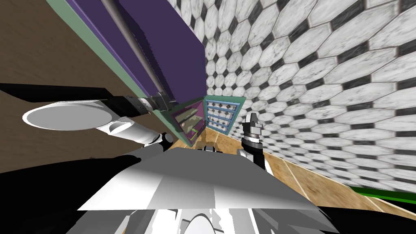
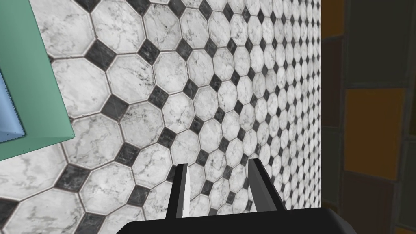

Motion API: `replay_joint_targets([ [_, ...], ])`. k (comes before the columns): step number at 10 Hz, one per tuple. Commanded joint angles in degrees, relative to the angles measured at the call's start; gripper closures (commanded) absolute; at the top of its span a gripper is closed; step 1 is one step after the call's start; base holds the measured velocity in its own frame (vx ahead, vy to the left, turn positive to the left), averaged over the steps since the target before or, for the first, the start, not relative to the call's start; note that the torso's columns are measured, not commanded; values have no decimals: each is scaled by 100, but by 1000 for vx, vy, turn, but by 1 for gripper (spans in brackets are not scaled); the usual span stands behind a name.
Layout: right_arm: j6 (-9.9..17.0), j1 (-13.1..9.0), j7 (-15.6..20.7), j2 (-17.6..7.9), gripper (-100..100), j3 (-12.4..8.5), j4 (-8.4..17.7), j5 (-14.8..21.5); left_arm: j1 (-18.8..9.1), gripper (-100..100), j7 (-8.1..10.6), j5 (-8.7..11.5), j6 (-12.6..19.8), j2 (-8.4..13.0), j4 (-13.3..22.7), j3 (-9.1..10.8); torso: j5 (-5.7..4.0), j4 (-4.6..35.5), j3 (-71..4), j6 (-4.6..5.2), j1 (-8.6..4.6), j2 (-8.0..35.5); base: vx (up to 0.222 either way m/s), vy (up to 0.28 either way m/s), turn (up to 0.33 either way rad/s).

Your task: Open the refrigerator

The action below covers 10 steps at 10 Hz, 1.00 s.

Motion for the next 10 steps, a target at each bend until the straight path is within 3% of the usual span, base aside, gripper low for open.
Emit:
replay_joint_targets([
  [1, 0, 0, 0, 0, 0, 0, 0, 0, 88, -100, -19, -114, 23, 77, 55, 32, 24, -5, -4, -17, 56, -6, 22, 119, 21],
  [2, 0, 0, 0, -1, 0, 0, 0, 0, 1, -100, 22, -51, -23, 71, 6, -26, 56, -12, 2, -42, 113, -7, 15, 22, -45],
  [3, 0, 0, 0, 0, 0, 0, 0, 0, -188, -100, 86, 15, 93, 258, 10, -32, 63, -23, 2, -32, 101, -9, 48, -110, -70],
  [6, 0, 1, 0, 1, 0, 0, 0, 0, -406, -100, 160, 79, 302, 523, 65, -26, -12, -18, -21, 23, -38, -34, 71, -117, 1],
  [7, 0, 1, 0, 0, 0, 0, 0, 0, -358, -100, 141, 77, 247, 468, 28, -14, -34, -16, -42, 50, -61, -51, 20, -35, 45],
  [8, 0, 0, 0, 0, 0, 0, 0, 0, -224, 100, 98, 26, 128, 302, 19, -31, -36, -18, -41, 57, -67, -47, -61, 73, 11],
  [10, 0, -1, 0, -1, 0, 0, 0, 0, -78, 100, 48, -18, -12, 125, -18, -35, 2, -13, -10, 25, -5, -14, -97, 122, -29],
])
